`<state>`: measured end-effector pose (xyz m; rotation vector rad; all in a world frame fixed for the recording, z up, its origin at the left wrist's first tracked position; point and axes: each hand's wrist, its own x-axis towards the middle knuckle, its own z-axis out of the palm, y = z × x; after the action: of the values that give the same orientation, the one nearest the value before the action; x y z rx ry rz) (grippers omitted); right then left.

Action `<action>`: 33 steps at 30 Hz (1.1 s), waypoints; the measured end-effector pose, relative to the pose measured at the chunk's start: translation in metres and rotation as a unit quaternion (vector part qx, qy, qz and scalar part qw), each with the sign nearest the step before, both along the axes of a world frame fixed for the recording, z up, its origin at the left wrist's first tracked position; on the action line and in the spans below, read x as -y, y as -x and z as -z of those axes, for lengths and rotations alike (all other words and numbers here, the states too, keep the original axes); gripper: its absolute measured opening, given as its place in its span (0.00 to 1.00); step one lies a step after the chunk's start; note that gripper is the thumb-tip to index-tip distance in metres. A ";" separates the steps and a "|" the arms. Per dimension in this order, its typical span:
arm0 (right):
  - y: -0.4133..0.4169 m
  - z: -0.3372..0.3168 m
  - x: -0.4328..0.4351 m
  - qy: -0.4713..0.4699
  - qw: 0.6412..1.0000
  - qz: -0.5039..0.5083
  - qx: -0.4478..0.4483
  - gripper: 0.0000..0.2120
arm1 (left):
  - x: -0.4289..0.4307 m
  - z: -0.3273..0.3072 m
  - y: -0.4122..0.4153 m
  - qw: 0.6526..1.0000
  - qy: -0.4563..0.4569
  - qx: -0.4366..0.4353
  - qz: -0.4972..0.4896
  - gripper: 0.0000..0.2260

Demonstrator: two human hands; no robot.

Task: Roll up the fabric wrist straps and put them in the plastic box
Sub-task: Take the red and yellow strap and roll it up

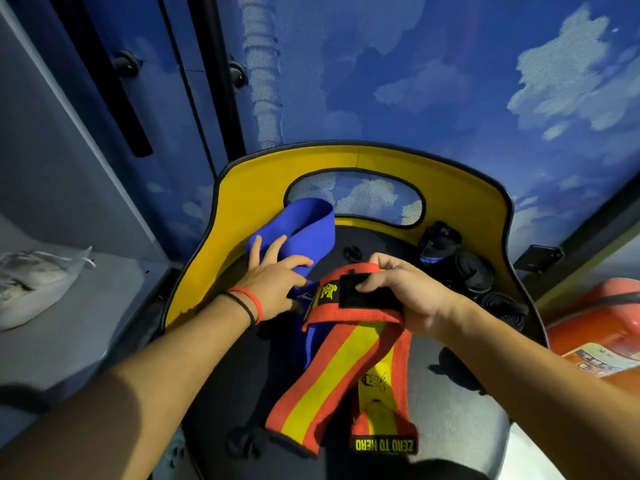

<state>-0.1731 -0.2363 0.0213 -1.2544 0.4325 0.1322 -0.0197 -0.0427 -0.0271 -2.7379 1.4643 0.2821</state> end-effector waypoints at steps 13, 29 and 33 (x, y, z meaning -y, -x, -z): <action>-0.007 -0.010 -0.009 0.013 0.992 0.030 -0.125 0.09 | -0.026 -0.016 -0.036 0.983 0.050 0.139 -0.104 0.04; -0.004 -0.011 -0.015 0.207 0.977 -0.052 -0.004 0.15 | -0.027 -0.016 -0.033 0.968 0.044 0.185 -0.163 0.12; 0.004 -0.013 -0.020 0.404 0.875 -0.234 -0.127 0.08 | -0.027 -0.018 -0.034 0.964 0.033 0.197 -0.174 0.09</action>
<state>-0.1769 -0.2167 0.0343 -2.1774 0.4111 0.5796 0.0139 -0.0159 -0.0090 -2.8664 0.9091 -0.2999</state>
